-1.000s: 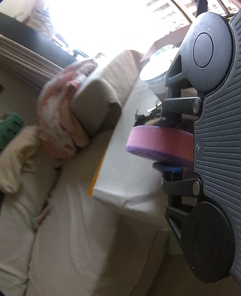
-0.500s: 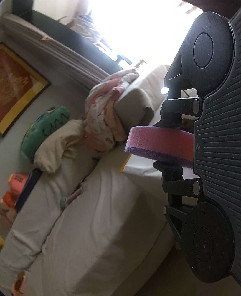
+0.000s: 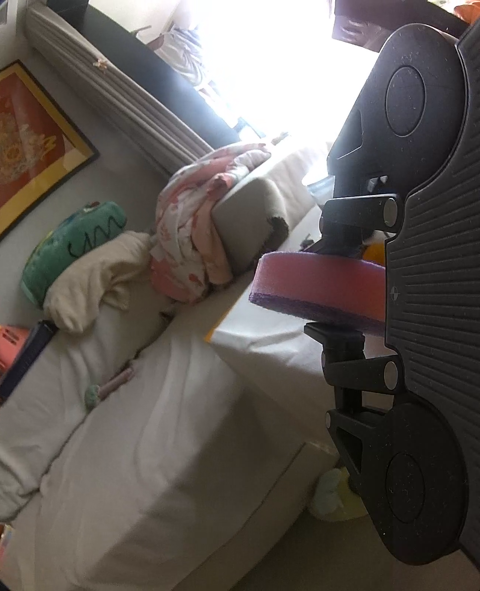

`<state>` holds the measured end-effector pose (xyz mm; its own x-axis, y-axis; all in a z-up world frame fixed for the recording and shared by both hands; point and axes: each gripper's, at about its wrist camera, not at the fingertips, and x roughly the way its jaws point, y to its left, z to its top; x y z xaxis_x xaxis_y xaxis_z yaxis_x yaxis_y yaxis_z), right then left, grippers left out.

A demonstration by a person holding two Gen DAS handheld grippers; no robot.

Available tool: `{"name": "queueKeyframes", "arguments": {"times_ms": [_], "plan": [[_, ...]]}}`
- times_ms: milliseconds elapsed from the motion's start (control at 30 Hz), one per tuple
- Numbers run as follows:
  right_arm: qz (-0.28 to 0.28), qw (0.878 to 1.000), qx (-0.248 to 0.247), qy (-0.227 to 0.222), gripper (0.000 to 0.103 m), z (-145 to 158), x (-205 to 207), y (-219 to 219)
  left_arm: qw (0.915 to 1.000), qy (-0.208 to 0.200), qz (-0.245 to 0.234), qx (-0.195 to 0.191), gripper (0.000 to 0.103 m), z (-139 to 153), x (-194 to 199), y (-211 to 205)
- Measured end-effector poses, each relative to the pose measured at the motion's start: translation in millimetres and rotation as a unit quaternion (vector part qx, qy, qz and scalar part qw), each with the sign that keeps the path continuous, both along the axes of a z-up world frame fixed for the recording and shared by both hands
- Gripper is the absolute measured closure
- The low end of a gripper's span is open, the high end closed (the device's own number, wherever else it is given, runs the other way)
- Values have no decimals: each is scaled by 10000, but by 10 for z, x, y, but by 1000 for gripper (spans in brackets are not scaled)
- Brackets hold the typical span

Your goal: Organize soft objects

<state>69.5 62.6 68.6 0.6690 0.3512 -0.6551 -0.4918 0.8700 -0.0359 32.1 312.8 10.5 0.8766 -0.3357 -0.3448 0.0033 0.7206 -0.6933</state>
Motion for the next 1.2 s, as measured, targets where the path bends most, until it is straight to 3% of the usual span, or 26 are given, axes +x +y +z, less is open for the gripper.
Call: {"name": "queueKeyframes", "arguments": {"times_ms": [33, 67, 200, 367, 467, 600, 700, 800, 867, 933, 1033, 1100, 1200], "plan": [[68, 10000, 28, -4, 99, 21, -29, 5, 10000, 26, 15, 8, 63, 4, -9, 5], [166, 9998, 120, 4, 101, 62, -76, -22, 10000, 27, 34, 24, 63, 29, -19, 8], [652, 9960, 367, -499, 101, 461, -96, -75, 9991, -229, 182, 314, 63, 341, -81, 16], [687, 9856, 987, -1185, 101, 1201, -149, -527, 9913, -847, 151, 998, 63, 1072, -69, -186], [280, 9773, 1414, -1555, 101, 1650, -119, -1124, 9851, -1254, -226, 1154, 63, 1509, 52, -518], [-500, 9672, 1520, -1974, 101, 1939, -170, -2057, 9724, -1560, -1262, 1191, 63, 1909, 391, -1355], [-1050, 9698, 1222, -1832, 101, 1860, -164, -2730, 9595, -1485, -2069, 1204, 63, 1961, 728, -2145], [-1535, 9729, 958, -1437, 101, 1573, -78, -3257, 9483, -1022, -2876, 870, 62, 1766, 1133, -2953], [-1720, 9740, 940, -1133, 101, 1316, -23, -3535, 9427, -580, -3202, 737, 61, 1533, 1362, -3362], [-1895, 9733, 1023, -790, 101, 995, 51, -3796, 9432, -249, -3174, 949, 62, 1283, 1511, -3622], [-2057, 9721, 983, -550, 101, 683, 172, -3922, 9444, 183, -3001, 1332, 62, 957, 1694, -3714], [-2106, 9732, 643, -658, 101, 518, 265, -3812, 9445, 126, -2942, 1457, 62, 870, 1679, -3603], [-1921, 9774, 221, -858, 97, 385, 331, -3552, 9537, -101, -2607, 1497, 62, 936, 1549, -3306]]}}
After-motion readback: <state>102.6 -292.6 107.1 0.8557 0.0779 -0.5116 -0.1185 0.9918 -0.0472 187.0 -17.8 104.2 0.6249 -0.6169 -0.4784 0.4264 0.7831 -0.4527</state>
